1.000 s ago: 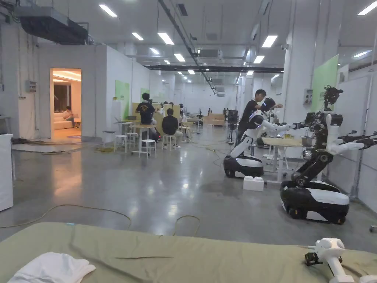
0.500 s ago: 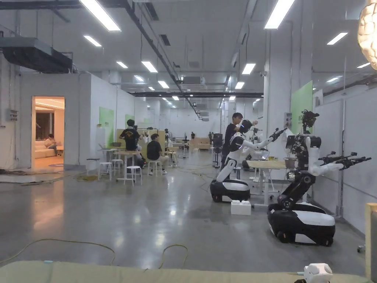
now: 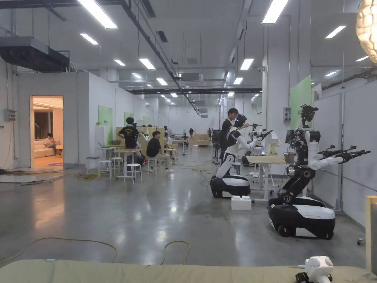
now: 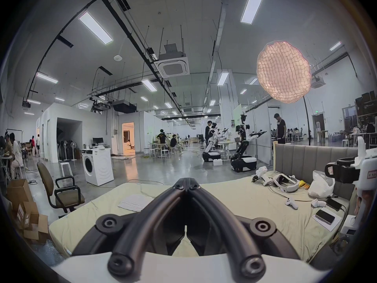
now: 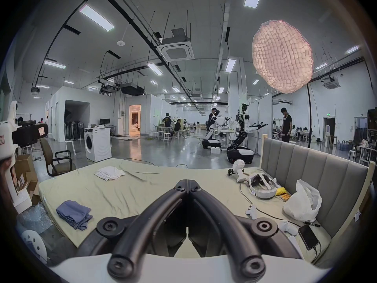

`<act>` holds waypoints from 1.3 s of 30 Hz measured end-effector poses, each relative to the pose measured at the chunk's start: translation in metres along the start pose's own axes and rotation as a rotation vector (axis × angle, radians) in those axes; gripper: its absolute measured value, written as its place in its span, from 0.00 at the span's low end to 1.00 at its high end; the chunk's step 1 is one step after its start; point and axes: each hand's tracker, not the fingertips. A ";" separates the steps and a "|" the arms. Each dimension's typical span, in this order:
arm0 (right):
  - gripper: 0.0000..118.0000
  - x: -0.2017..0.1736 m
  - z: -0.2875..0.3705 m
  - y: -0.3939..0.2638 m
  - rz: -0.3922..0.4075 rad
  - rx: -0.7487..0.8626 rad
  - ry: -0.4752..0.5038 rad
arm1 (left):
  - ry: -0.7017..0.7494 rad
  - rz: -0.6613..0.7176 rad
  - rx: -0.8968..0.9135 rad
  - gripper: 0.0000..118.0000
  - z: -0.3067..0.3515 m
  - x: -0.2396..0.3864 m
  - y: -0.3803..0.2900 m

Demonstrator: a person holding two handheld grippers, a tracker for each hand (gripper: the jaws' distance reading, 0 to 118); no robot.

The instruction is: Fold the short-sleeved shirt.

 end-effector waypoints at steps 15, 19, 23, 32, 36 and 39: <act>1.00 -0.006 0.005 -0.002 0.025 0.010 0.023 | -0.017 0.005 0.004 0.96 0.009 0.001 -0.004; 1.00 -0.005 0.006 -0.002 -0.009 0.010 0.038 | -0.013 -0.008 0.012 0.96 0.009 0.002 -0.003; 1.00 -0.003 0.006 -0.002 0.000 0.003 0.024 | -0.009 0.006 0.009 0.96 0.010 0.000 -0.004; 1.00 0.004 0.008 -0.003 -0.021 0.000 0.022 | -0.014 0.048 0.020 0.96 0.012 -0.003 0.001; 1.00 0.007 0.008 -0.002 -0.042 0.006 0.024 | -0.020 0.050 0.018 0.96 0.011 -0.003 0.001; 1.00 0.009 0.009 -0.001 -0.050 0.007 0.022 | -0.024 0.054 0.014 0.96 0.010 -0.003 -0.001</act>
